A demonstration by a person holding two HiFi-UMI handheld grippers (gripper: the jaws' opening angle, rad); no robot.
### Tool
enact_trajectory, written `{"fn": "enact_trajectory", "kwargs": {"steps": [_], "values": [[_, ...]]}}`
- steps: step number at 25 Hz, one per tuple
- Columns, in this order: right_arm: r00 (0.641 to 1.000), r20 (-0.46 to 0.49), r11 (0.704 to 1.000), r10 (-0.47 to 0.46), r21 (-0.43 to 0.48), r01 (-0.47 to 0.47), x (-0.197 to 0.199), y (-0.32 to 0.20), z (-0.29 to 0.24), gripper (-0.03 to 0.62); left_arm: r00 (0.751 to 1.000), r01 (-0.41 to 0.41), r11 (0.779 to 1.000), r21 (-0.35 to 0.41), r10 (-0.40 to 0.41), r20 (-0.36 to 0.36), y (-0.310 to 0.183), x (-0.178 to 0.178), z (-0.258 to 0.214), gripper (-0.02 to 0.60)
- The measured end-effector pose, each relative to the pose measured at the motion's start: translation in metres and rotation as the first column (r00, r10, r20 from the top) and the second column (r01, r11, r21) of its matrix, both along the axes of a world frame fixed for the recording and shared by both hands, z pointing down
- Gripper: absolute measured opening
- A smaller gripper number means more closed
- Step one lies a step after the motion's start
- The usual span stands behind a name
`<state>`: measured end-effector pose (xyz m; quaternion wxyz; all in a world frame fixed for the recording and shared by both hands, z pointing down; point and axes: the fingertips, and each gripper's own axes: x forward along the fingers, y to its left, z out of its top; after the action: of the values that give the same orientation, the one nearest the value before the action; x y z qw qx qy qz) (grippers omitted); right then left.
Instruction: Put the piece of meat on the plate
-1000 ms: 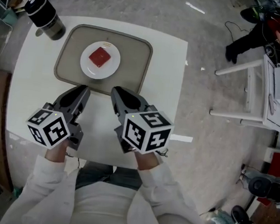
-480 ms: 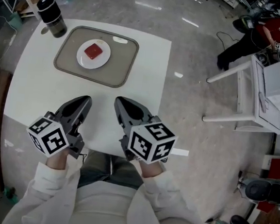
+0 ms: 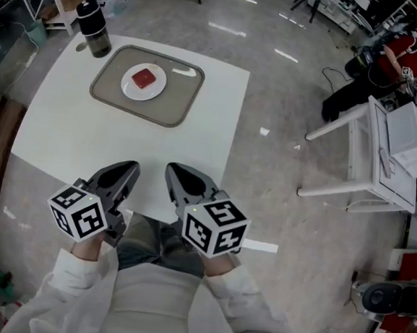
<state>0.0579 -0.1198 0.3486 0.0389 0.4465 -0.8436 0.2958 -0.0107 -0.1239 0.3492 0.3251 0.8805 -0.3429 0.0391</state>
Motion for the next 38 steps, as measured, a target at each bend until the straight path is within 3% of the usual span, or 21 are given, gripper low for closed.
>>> {"fn": "enact_trajectory", "kwargs": {"steps": [16, 28, 38], "values": [[0.996, -0.077, 0.999, -0.037, 0.019, 0.039, -0.003, 0.041, -0.001, 0.015, 0.992, -0.114, 0.993, -0.032, 0.116, 0.051, 0.052, 0.03, 0.01, 0.015], [0.998, -0.054, 0.999, 0.027, 0.033, -0.025, -0.004, 0.037, -0.016, 0.015, 0.988, -0.155, 0.988, -0.003, 0.155, 0.019, 0.049, 0.027, -0.01, 0.015], [0.995, -0.052, 0.996, 0.081, 0.045, -0.079, -0.002, 0.041, -0.024, 0.014, 0.981, -0.189, 0.982, 0.021, 0.188, 0.048, 0.053, 0.021, -0.016, 0.015]]}}
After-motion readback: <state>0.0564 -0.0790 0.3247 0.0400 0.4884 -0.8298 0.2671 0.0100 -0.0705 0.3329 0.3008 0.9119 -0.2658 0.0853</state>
